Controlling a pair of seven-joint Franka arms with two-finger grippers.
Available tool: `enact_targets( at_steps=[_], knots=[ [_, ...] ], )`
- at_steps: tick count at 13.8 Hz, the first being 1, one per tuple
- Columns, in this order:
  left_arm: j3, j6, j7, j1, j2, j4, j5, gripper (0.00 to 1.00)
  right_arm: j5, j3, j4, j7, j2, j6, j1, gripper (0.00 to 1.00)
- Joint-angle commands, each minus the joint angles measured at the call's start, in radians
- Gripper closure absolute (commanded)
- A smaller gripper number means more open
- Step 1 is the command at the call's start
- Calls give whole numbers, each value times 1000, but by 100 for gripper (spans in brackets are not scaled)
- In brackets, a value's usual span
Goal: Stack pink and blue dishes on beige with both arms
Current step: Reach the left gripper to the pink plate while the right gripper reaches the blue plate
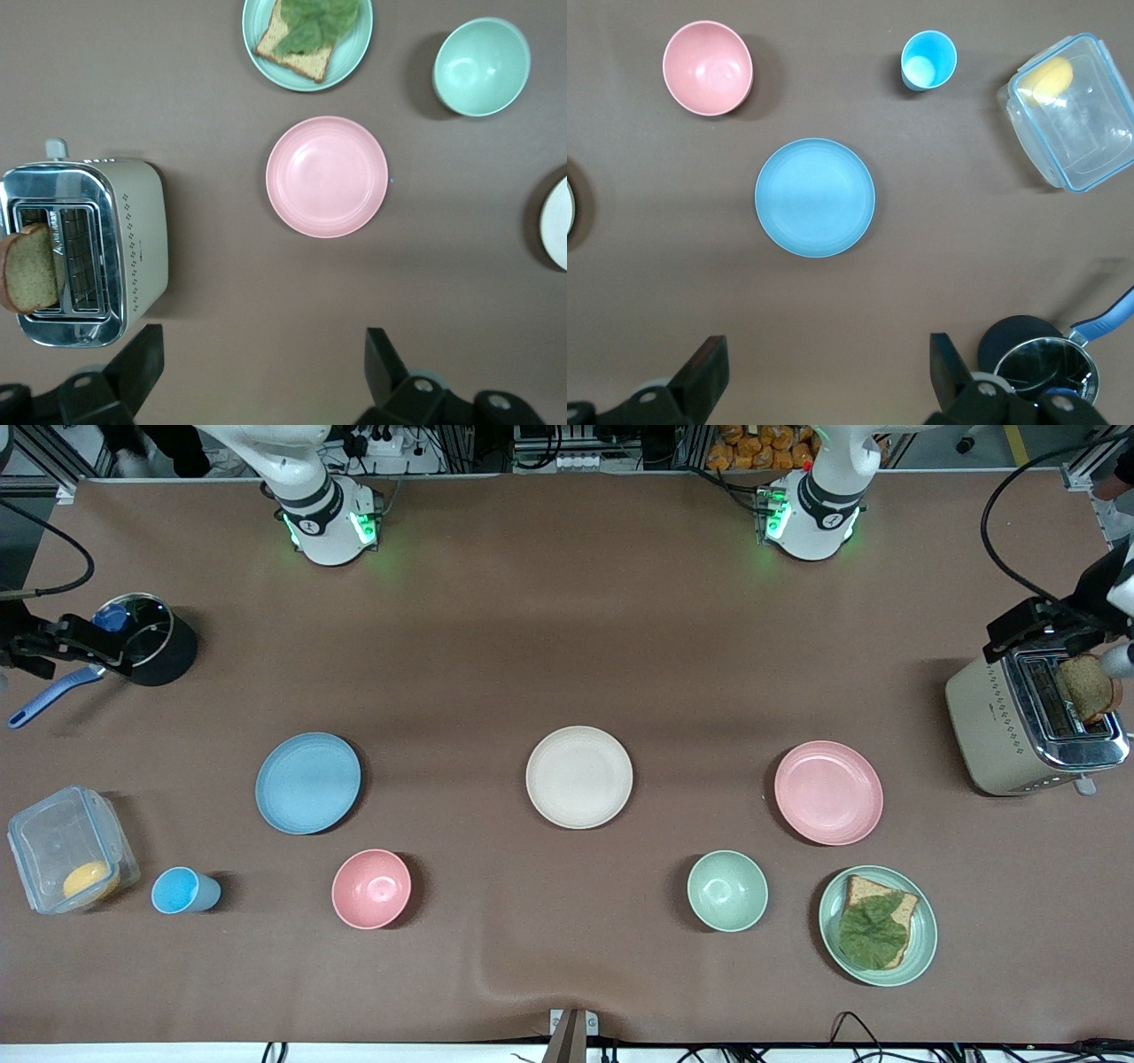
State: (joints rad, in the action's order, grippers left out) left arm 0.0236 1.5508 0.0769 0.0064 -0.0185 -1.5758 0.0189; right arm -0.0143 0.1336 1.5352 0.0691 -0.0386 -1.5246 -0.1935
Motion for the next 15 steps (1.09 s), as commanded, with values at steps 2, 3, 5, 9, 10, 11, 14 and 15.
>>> enact_targets(
  at_steps=[2, 3, 5, 9, 10, 11, 14, 15],
  knots=[
    [9, 21, -16, 12, -115, -56, -16, 0, 4, 6, -7, 8, -43, -2, -8, 0],
    [9, 72, 6, 1, -132, -93, -19, 0, 2, 6, -7, 8, -64, -6, 0, 0],
    [9, 244, 47, -2, -155, -238, -17, 0, 4, 8, -9, 8, -127, -9, 37, 0],
    [7, 656, 47, 14, -179, -535, -7, 0, 8, 6, -10, 8, -236, -12, 59, 0],
    [7, 663, 47, 42, -199, -535, -7, 0, 5, 6, -20, 8, -260, -23, 52, 0],
    [9, 669, 46, 69, -228, -530, -7, 0, 5, 6, -33, 6, -283, -55, 52, 0],
    [9, 771, 47, 110, -322, -530, -7, 0, 28, 4, -38, 15, -348, -97, 66, 0],
    [10, 810, 44, 136, -352, -529, -7, 0, 66, 4, -37, 3, -389, -120, 87, 0]
  ],
)
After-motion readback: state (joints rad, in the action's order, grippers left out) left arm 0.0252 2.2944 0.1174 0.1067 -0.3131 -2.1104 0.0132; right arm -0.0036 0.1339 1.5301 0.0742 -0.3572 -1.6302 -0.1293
